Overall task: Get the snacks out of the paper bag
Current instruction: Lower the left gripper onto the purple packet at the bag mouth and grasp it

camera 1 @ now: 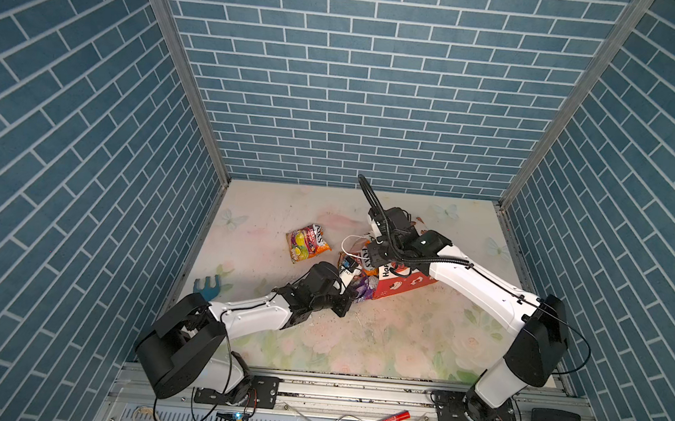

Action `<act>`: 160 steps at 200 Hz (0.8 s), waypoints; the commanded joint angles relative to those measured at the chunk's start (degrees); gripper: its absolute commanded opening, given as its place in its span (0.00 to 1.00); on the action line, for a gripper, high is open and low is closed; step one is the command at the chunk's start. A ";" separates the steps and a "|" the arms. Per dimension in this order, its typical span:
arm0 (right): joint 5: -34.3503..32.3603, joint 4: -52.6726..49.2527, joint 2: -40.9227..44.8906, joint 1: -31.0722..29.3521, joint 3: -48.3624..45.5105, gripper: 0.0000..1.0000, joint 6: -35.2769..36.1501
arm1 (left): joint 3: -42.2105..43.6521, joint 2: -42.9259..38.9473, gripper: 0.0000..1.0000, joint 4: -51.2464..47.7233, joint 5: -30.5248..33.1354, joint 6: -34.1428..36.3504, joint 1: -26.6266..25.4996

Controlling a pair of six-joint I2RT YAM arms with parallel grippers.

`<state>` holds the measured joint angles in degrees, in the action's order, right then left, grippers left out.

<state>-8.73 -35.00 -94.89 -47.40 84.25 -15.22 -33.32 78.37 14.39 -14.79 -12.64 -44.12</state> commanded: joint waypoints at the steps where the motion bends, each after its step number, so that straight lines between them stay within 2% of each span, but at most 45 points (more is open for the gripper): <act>1: 0.11 1.12 2.36 0.64 -0.81 0.00 -1.83 | -0.84 -3.84 0.00 0.66 0.54 -0.14 -0.18; 45: 2.94 1.64 3.21 1.30 -0.73 0.00 -2.97 | -2.52 -6.71 0.00 -0.53 1.36 0.08 -0.18; 92: 3.06 2.20 4.72 2.04 -2.11 0.00 -3.57 | -3.24 -10.26 0.00 -1.34 2.19 -0.32 -0.20; 121: 3.04 2.68 5.39 2.39 -2.86 0.00 -4.05 | -4.00 -13.17 0.00 -5.25 5.22 -0.25 -0.18; 160: 3.39 3.40 5.51 2.66 -3.65 0.00 -4.44 | -3.39 -15.78 0.00 -5.68 8.33 -0.18 -0.18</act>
<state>-5.61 -33.15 -91.70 -45.32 81.56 -17.82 -35.11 64.69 7.33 -10.48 -13.04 -44.16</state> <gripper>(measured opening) 0.048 0.046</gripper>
